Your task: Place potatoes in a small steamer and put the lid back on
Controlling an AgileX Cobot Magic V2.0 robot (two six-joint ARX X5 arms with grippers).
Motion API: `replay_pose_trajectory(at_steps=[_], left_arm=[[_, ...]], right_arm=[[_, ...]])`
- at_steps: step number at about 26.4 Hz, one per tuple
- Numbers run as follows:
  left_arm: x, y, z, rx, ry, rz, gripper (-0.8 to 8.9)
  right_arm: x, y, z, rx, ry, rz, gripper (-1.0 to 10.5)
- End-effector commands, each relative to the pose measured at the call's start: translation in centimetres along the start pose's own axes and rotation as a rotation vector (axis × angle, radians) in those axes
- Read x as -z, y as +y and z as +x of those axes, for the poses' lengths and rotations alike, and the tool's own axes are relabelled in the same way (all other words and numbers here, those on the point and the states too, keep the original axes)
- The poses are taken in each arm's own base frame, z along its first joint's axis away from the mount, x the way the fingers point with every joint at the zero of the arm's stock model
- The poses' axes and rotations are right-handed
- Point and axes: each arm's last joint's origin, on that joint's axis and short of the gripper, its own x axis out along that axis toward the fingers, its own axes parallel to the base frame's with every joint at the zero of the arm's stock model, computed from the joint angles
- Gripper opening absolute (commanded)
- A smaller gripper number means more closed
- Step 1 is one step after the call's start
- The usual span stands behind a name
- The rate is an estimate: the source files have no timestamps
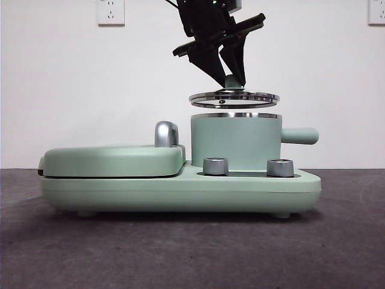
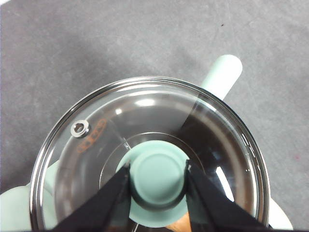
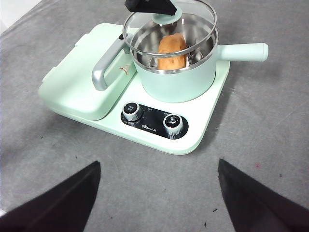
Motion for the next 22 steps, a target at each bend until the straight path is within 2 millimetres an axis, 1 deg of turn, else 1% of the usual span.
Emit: replay_pose_trajectory(at_steps=[1,9,19,20,21,22], left_arm=[[-0.2,-0.2,0.9,0.005,-0.015,0.009,0.08],[0.6,-0.1,3.0,0.029,0.037,-0.004,0.08],[1.1,-0.1,3.2,0.061,0.083,-0.006,0.09],[1.1,-0.1,3.2,0.061,0.08,-0.006,0.19],[1.0,-0.1,3.2,0.061,0.077,-0.012,0.64],[1.0,-0.1,3.2,0.06,0.075,-0.026,1.41]], right_arm=[[-0.2,0.1,0.0,-0.009,-0.01,0.007,3.8],[-0.2,0.1,0.0,-0.009,-0.01,0.007,3.8],[-0.2,0.1,0.0,-0.009,-0.009,0.007,3.8],[-0.2,0.1,0.0,-0.009,-0.009,0.007,3.8],[-0.2,0.1,0.0,-0.009,-0.009,0.008,3.8],[-0.2,0.1,0.0,-0.009,-0.009,0.008,3.8]])
